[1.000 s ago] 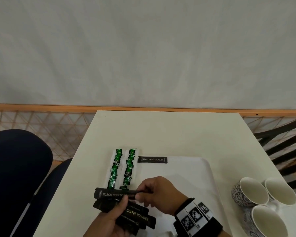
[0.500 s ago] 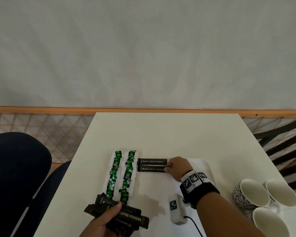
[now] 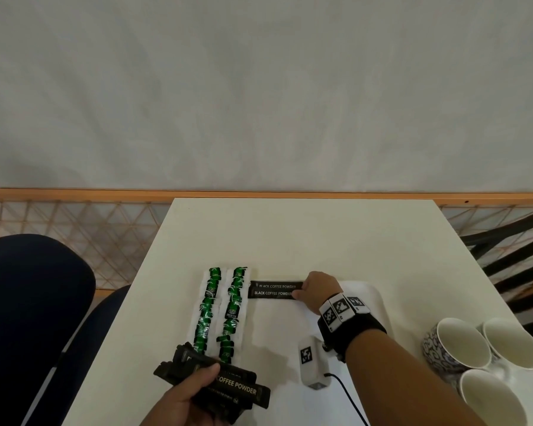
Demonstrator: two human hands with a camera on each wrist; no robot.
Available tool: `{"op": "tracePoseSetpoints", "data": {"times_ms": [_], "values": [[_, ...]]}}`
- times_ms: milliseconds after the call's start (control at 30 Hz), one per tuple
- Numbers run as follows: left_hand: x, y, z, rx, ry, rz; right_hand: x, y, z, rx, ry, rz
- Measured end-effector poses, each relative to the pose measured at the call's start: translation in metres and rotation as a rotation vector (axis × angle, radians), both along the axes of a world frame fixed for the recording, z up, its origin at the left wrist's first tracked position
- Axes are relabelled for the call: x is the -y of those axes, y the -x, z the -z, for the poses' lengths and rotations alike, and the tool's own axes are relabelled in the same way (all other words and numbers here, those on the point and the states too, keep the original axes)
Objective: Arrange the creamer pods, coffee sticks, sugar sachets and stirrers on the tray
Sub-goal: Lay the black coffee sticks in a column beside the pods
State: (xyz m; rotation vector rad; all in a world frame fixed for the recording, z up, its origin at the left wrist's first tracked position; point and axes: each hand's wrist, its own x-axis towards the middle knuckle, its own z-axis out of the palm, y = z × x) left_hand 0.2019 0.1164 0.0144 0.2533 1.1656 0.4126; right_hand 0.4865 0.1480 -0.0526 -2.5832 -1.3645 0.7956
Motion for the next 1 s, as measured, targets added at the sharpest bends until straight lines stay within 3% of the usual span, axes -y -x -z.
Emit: {"op": "tracePoseSetpoints", "data": {"times_ms": [100, 233, 333, 400, 500, 600, 1000], "values": [[-0.001, -0.002, -0.003, -0.051, -0.018, 0.054, 0.005, 0.005, 0.001, -0.049, -0.072, 0.085], [-0.001, -0.004, -0.009, -0.030, -0.009, -0.015, 0.016, 0.016, -0.008, -0.142, -0.189, 0.143], [0.005, 0.000, -0.008, 0.106, 0.008, -0.012, 0.026, 0.028, -0.019, -0.160, -0.238, 0.109], [0.009, 0.000, -0.005, 0.155, -0.005, -0.032, 0.033, 0.040, -0.030, -0.187, -0.261, -0.009], [0.012, -0.004, -0.005, 0.161, -0.079, -0.079, 0.050, 0.062, -0.053, -0.477, -0.165, -0.233], [0.013, -0.007, 0.000, 0.144, -0.156, -0.093, 0.067, 0.081, -0.071, -0.789, -0.070, -0.275], [0.009, -0.009, 0.017, 0.022, -0.183, -0.132, 0.089, 0.093, -0.075, -0.754, -0.104, -0.374]]}}
